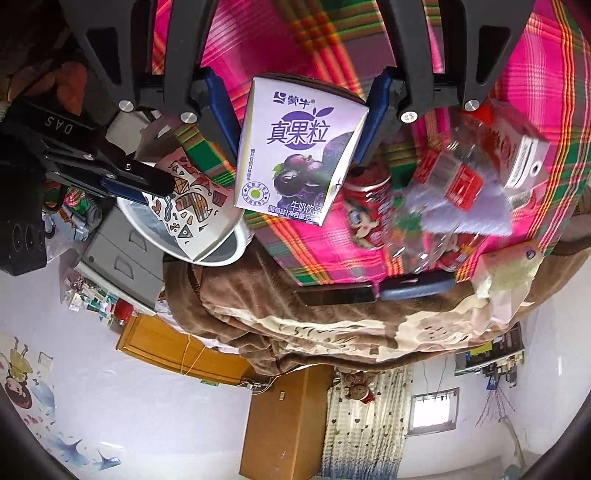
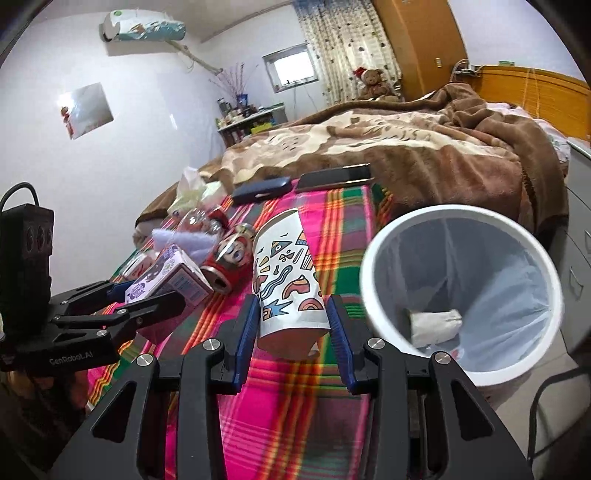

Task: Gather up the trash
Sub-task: 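Carry the cup and carton over the bin and open both grippers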

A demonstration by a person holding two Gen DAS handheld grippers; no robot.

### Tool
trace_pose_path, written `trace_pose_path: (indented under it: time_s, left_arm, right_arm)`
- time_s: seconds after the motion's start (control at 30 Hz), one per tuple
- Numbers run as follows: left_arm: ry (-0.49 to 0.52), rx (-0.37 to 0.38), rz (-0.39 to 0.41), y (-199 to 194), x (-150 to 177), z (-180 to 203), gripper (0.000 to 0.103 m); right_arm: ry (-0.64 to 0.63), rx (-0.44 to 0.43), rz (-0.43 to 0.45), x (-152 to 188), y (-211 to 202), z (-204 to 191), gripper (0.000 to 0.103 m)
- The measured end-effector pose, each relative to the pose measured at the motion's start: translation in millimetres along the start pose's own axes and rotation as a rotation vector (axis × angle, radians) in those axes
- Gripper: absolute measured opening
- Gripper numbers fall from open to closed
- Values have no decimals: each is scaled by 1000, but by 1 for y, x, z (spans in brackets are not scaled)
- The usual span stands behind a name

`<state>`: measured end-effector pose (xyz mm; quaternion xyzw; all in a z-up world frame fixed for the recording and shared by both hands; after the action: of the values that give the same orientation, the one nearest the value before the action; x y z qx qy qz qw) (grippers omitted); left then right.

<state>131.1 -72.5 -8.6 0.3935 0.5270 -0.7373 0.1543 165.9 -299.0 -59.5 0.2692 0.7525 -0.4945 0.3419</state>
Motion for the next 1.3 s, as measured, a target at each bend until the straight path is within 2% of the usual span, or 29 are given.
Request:
trace_pose_path:
  time_s: [0.33, 0.73, 0.97, 1.3]
  left_arm:
    - [45, 63, 5, 25, -28, 48, 60]
    - [85, 134, -44, 78, -47, 105, 61]
    - [99, 140, -88, 112, -53, 126, 61]
    - [104, 116, -106, 132, -53, 134, 61]
  right_arm:
    - [49, 119, 51, -12, -22, 43, 39]
    - [109, 243, 20, -9, -17, 87, 39]
    - [126, 305, -18, -4, -13, 108, 39]
    - [111, 352, -51, -3, -9, 122, 40]
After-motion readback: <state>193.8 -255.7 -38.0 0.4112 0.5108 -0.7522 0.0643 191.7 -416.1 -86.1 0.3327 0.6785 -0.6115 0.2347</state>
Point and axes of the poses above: each gripper's, at about its wrist camera, not at the fingertips, and y roughly the way its jaws point, z to its right, x to its underside, the point moved 3 cm from there along y, roughly the way its jaws point
